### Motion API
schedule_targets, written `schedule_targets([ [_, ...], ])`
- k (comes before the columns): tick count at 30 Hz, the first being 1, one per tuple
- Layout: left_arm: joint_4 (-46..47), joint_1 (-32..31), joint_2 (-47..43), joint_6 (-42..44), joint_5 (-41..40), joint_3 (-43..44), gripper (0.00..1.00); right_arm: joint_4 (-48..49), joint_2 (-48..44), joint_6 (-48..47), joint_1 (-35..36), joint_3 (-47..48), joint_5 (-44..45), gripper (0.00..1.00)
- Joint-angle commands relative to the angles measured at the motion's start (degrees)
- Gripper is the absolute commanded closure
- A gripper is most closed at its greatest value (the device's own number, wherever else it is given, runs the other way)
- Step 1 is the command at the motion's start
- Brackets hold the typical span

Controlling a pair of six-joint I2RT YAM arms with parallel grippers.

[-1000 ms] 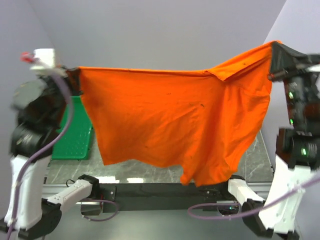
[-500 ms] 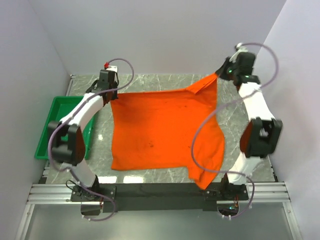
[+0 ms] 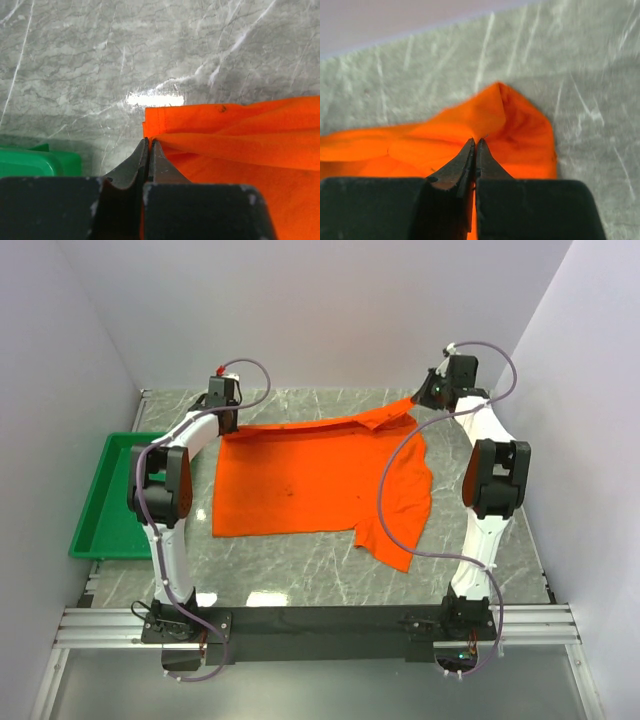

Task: Fold and stack the t-shirts
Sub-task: Fold the tshirt

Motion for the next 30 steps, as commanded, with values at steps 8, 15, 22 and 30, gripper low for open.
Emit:
schedule_targets([
  [8,0.34,2.66,-6.43,-2.57,2.83,1.41,0.99,-0.17,-8.97,6.69,0.67,1.53,5.15,1.00],
  [15,-2.64,3.99,-7.40,-4.15,5.03,0.35,0.99,-6.68,-12.49,8.27,2.87,-1.01,12.80,1.00],
  [22,-4.49,4.16,-6.70,-5.56,6.43,-0.80,0.99,-9.32,-18.37,11.69,4.72,-7.16,21.15,1.00],
  [30,-4.23,4.16,-6.00,-6.71,7.75,-1.68,0.99,-10.03,-22.07,13.63,5.16,-12.88,23.62,1.00],
])
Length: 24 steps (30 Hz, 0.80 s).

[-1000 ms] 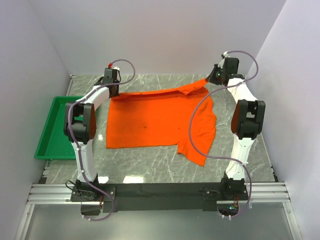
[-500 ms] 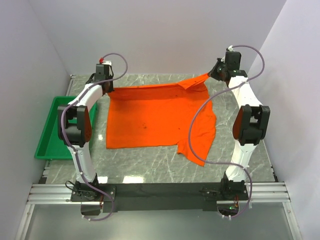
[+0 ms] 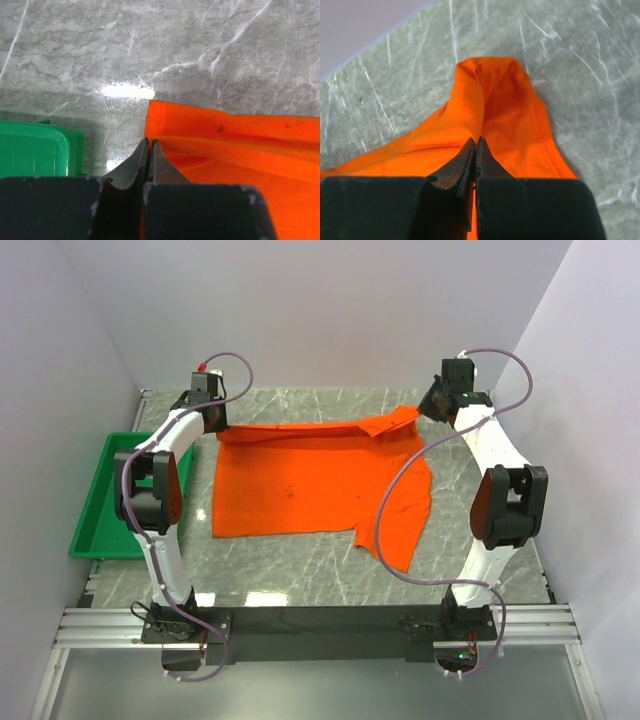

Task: Fold and stack the t-shirts
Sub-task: Fold the tshirt

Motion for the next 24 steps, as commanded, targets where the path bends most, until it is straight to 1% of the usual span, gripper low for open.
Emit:
schedule_targets([
  [1,0.64,0.38,-0.77,-0.91,0.72,-0.45,0.99,0.53,-4.96,1.65,0.50,-2.28,3.57,1.00],
  [9,0.90,0.38,2.31,-0.83,1.15,0.25,0.99,1.76,-6.72,3.41,1.38,-9.40,2.08,1.00],
  [14,2.93,0.38,1.78,0.31,2.21,-2.82,0.99,2.64,-7.34,4.20,1.38,-12.83,1.64,1.00],
  [24,5.74,0.38,-0.94,2.34,2.91,-7.39,0.99,2.47,-9.89,4.91,1.30,-14.06,0.76,1.00],
])
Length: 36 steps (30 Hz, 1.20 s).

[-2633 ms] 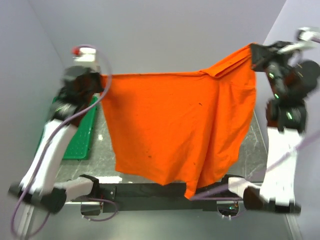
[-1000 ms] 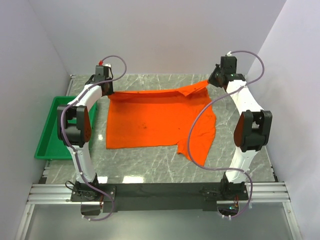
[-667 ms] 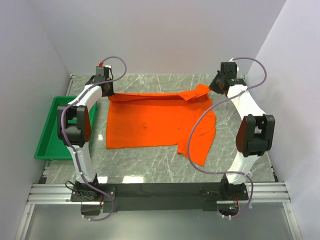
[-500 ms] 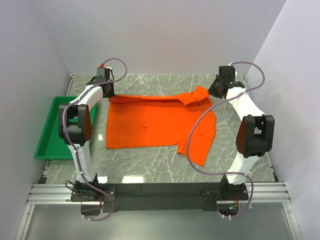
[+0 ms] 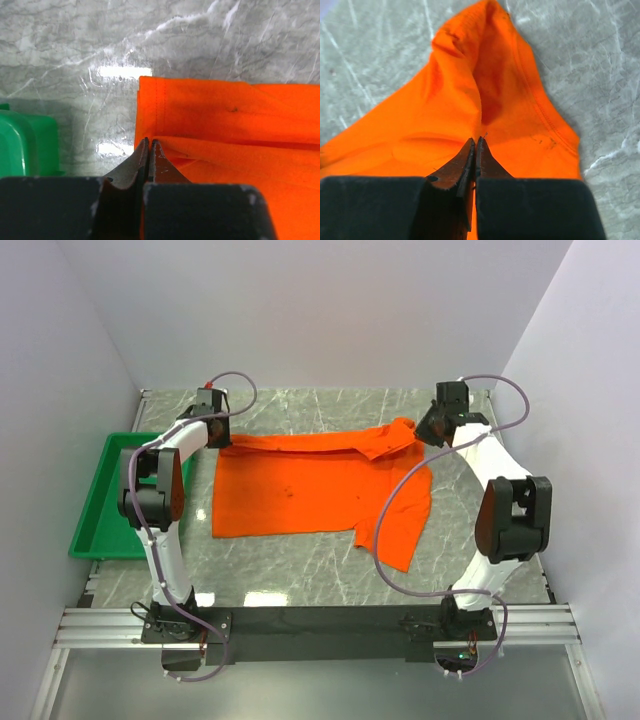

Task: Fold and stack the t-shirts
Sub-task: Fold the tshirt

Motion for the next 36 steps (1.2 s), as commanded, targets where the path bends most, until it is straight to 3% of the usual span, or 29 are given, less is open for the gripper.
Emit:
schedule_targets([
  [1,3.18,0.38,-3.21,1.66,1.25,-1.64,0.99,1.64,-3.33,0.41,0.25,-0.38,0.35,1.00],
  [9,3.19,0.38,-3.39,0.79,1.25,-5.42,0.99,3.74,-2.54,1.46,0.33,-6.36,-2.73,1.00],
  [12,2.83,0.38,-4.27,-0.71,1.51,-6.65,0.95,3.83,-2.01,1.46,0.25,-7.77,-3.08,1.00],
  [14,2.48,0.38,-5.41,-1.59,1.69,-7.18,0.79,4.10,-1.57,1.37,0.25,-8.65,-3.60,0.97],
  [18,1.17,0.38,-8.56,-3.26,1.34,-7.63,0.59,3.57,-0.87,0.32,0.16,-8.91,-4.75,0.80],
  [19,0.90,0.38,-9.36,-3.87,1.51,-7.80,0.49,3.40,-0.70,0.14,0.16,-8.82,-4.84,0.70],
  [21,0.11,0.38,-12.26,-4.66,1.43,-8.32,0.37,2.78,-1.04,-0.64,0.07,-8.82,-4.49,0.62],
  [22,-0.33,0.38,-13.31,-5.97,0.90,-8.50,0.23,2.87,-1.39,-0.74,-0.10,-9.26,-4.22,0.54],
  [25,-3.05,0.38,-16.92,-11.32,-0.60,-9.47,0.12,3.31,-3.33,-1.35,-0.46,-10.14,-2.47,0.40],
  [29,-4.29,-0.58,-23.49,-19.59,4.14,-15.17,0.11,4.18,-8.41,-2.05,0.33,-12.42,-2.20,0.33],
  [36,-2.18,-6.90,-31.86,-30.31,5.56,-32.22,0.21,1.90,-11.33,-2.67,8.59,-17.86,-2.29,0.37],
])
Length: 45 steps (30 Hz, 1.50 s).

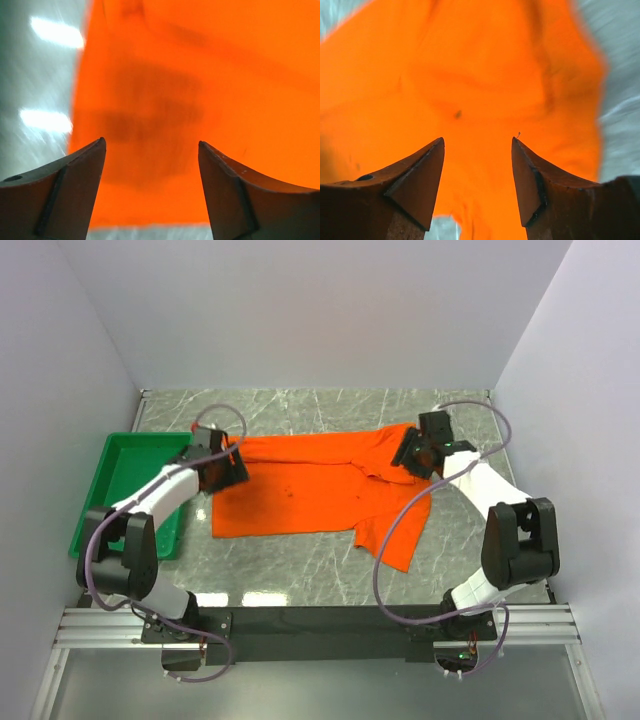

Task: Fold and stack the t-shirts
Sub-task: Fold the tshirt

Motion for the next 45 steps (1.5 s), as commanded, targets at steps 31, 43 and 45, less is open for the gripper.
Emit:
schedule_targets([
  [31,-12.51,-3.07,-25.65,-27.66,3.49,-29.02,0.44,-15.09,-17.32,-0.51,-3.41,-30.14,-17.30,0.34],
  [43,-13.13,-1.76,-31.82,-25.65,0.06,-19.45,0.24,-8.95,-32.14,0.31,-2.20,-21.20,-15.02,0.41],
  [45,-11.21,1.14,-30.06,-24.42,2.07,-17.16,0.25,-5.35,-29.67,-2.08,3.42,-16.13,-13.72,0.43],
])
